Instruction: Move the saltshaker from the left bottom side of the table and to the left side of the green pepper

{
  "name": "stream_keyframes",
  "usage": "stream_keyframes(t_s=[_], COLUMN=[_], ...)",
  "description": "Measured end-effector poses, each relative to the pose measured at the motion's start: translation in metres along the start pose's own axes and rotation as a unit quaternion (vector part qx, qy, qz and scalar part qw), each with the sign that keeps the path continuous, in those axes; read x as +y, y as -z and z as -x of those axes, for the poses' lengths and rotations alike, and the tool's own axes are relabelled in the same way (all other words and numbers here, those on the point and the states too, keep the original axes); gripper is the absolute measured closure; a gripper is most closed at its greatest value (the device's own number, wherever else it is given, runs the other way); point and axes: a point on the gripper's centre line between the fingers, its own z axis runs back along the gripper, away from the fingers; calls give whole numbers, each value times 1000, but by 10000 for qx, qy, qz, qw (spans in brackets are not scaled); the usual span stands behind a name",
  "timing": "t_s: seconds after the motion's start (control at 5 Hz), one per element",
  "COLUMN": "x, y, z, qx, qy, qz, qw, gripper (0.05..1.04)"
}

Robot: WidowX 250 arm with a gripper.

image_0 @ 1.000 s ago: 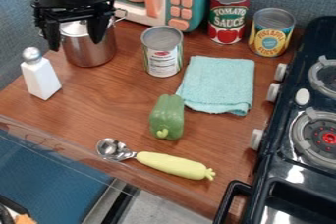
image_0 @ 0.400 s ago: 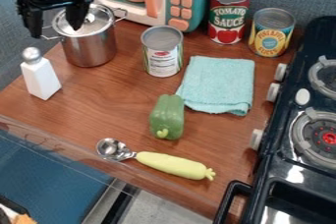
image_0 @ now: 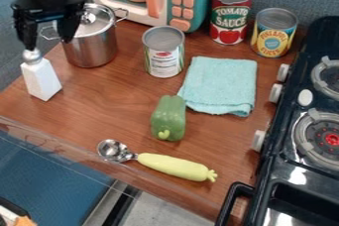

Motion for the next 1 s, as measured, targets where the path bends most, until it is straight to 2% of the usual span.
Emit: stream_keyframes(t_s=[0.4,1.0], x=[5,18], y=[7,25], z=[-7,-1], qx=[-101,-119], qy=[-50,105], qz=[-106,-244], qw=[9999,9996], gripper=[84,84])
